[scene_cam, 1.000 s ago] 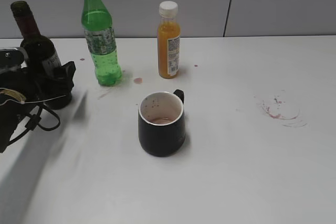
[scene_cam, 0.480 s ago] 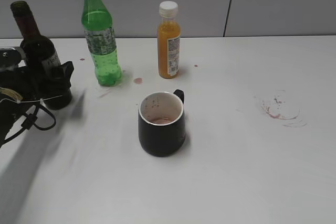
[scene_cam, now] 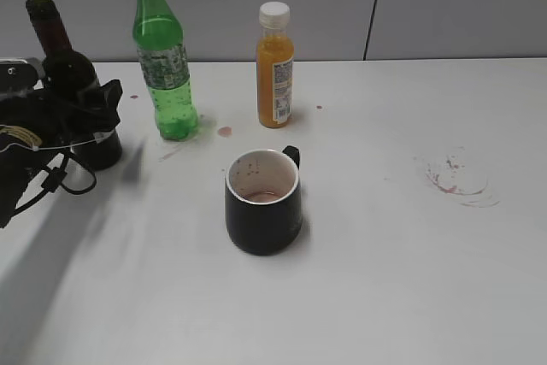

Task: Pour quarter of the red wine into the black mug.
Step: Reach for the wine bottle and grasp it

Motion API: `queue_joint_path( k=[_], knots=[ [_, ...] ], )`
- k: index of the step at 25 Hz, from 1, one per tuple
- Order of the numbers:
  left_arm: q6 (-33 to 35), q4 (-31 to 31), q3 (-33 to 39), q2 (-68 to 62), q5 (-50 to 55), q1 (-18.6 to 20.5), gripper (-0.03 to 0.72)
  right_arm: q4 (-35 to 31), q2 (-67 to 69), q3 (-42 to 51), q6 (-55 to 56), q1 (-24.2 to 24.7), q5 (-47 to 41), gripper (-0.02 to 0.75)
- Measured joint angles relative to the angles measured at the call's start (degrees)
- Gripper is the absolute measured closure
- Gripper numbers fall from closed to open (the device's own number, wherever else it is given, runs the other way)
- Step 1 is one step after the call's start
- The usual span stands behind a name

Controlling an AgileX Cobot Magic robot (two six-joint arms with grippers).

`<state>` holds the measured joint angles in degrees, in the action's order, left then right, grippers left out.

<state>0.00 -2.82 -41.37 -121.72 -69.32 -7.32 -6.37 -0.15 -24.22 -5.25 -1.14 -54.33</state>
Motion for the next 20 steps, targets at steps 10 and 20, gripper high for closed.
queue_joint_path(
  k=[10, 20],
  knots=[
    [1.3, 1.4, 0.0, 0.0, 0.3, 0.0, 0.125, 0.0, 0.0, 0.0, 0.0, 0.0, 0.0, 0.153],
    [1.7, 1.6, 4.4, 2.7, 0.1, 0.0, 0.127, 0.0, 0.0, 0.0, 0.0, 0.0, 0.0, 0.153]
  ],
)
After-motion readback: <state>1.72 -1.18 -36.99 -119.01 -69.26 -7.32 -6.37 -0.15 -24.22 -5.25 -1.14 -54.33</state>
